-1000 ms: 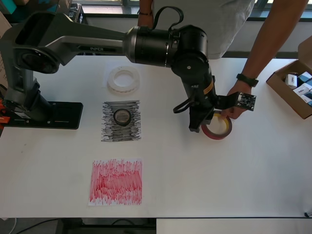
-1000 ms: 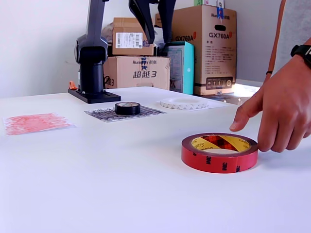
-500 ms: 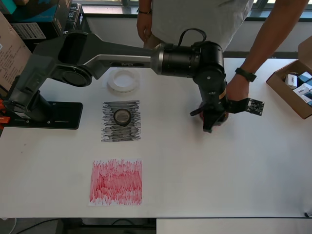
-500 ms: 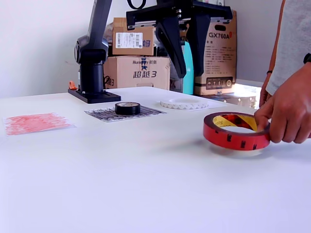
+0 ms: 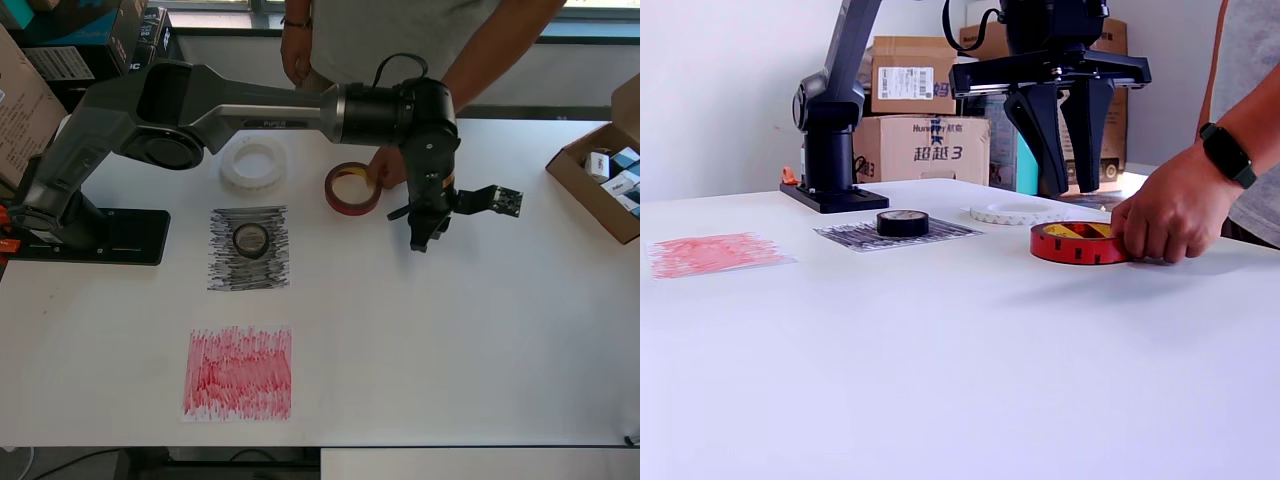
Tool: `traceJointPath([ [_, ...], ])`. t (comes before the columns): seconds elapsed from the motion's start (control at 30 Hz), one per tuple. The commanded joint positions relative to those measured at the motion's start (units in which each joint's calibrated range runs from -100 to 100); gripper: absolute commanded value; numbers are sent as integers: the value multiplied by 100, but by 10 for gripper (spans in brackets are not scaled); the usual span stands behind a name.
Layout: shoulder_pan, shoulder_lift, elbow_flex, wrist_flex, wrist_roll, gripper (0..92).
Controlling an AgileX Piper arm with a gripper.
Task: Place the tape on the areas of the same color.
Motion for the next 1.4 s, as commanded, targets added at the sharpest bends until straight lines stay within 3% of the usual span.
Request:
traceJointPath([
  [0.0, -25, -57, -29, 1, 17, 274],
  [0.17, -183, -67, -29, 69, -24, 258],
  [0.37, -128, -76, -29, 86, -56, 73],
  [0.57, 101, -104, 108, 171, -65, 69],
  [0.7, 133, -104, 208, 357, -65, 1],
  [0.93, 133, -151, 135, 442, -171, 0],
  [1.1, 133, -1011, 253, 688, -171, 0],
  [1.37, 440, -2517, 1961, 595, -384, 0],
])
